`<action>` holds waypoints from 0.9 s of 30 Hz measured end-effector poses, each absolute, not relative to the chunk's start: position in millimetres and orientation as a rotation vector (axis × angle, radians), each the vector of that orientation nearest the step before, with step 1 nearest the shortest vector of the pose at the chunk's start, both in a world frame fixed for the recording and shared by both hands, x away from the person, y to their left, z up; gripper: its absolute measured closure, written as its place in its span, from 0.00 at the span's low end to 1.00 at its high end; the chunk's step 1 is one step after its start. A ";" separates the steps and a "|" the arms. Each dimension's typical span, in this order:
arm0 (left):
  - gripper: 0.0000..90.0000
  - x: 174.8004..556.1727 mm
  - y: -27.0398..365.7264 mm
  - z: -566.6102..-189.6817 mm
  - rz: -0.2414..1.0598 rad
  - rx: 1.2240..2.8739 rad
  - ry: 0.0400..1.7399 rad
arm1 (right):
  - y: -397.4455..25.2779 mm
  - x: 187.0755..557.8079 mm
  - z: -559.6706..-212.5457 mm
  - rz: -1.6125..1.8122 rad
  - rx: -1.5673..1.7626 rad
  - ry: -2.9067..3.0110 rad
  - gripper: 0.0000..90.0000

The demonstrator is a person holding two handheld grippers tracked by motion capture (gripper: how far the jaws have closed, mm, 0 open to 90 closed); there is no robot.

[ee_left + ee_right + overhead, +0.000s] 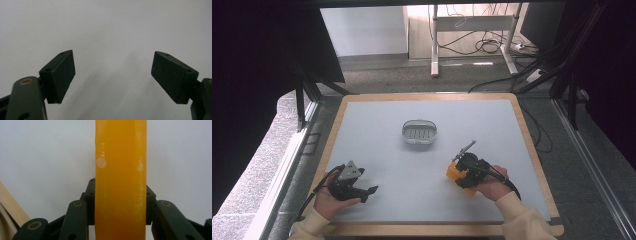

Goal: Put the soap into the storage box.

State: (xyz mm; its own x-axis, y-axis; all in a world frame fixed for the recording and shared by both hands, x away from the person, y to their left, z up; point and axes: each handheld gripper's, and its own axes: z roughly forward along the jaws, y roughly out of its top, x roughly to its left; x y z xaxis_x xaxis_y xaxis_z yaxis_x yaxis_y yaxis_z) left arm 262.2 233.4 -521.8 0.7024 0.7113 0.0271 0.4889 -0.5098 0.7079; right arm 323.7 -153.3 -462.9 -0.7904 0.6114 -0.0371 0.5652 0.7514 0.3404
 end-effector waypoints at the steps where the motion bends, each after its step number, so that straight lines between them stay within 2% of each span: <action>1: 0.22 262.2 233.4 -521.8 0.413 2.214 0.911 | -155.0 324.7 -458.6 0.489 0.942 2.797 0.68; 27: 0.22 263.0 234.6 -522.5 0.412 2.213 0.916 | -136.7 348.3 -429.1 0.576 0.757 2.803 0.68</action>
